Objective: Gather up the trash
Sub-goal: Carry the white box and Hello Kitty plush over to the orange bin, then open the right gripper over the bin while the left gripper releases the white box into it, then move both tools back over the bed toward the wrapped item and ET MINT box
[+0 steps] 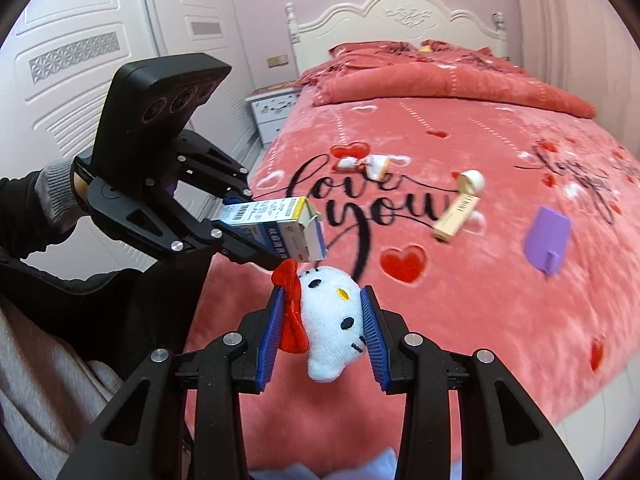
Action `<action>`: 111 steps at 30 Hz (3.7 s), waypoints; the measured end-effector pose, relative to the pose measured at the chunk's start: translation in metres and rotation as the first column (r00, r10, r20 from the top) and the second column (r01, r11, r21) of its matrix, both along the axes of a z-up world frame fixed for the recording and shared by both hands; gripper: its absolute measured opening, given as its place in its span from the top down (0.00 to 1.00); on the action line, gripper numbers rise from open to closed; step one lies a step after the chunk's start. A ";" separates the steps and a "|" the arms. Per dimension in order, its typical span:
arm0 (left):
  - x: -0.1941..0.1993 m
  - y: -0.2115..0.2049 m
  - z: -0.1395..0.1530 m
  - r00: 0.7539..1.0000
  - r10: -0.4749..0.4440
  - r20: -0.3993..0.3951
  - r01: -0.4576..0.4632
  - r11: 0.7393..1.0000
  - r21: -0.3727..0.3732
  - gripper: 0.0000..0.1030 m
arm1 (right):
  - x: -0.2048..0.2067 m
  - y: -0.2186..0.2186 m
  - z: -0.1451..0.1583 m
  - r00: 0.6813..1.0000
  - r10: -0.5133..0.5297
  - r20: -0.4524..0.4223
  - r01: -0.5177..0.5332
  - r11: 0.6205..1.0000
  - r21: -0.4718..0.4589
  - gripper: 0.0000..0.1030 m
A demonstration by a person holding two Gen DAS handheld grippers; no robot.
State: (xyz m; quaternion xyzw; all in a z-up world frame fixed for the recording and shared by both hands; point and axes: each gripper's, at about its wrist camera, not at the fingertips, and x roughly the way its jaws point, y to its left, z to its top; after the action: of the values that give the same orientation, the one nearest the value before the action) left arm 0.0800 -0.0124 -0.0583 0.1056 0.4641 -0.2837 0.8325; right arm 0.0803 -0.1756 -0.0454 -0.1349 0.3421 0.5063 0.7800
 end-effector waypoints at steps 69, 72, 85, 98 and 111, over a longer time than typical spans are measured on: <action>0.101 -0.414 -0.060 0.813 -0.579 -0.054 0.578 0.815 -0.032 0.21 | -0.015 -0.443 -0.058 0.488 -0.866 -0.106 0.870 0.493 -0.017 0.41; 0.097 -0.398 -0.049 0.828 -0.560 -0.033 0.559 0.829 -0.032 0.21 | -0.016 -0.425 -0.048 0.519 -0.849 -0.096 0.853 0.522 -0.008 0.40; 0.076 -0.297 -0.012 0.915 -0.401 0.049 0.402 0.915 -0.022 0.14 | -0.007 -0.330 -0.015 0.667 -0.741 -0.077 0.743 0.669 0.006 0.30; 0.047 -0.169 0.004 0.990 -0.123 0.075 0.126 0.991 -0.042 0.08 | 0.010 -0.190 0.011 0.846 -0.531 -0.054 0.532 0.846 0.025 0.25; 0.026 -0.006 0.001 0.972 0.225 0.070 -0.223 0.974 -0.029 0.08 | 0.042 -0.033 0.016 0.958 -0.282 -0.047 0.283 0.959 0.026 0.25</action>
State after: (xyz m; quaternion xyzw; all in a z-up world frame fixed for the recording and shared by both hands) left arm 0.1062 -0.0180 -0.0572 0.0539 0.4394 -0.1888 0.8766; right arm 0.1227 -0.2091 -0.0297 -0.0612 0.3664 0.3981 0.8388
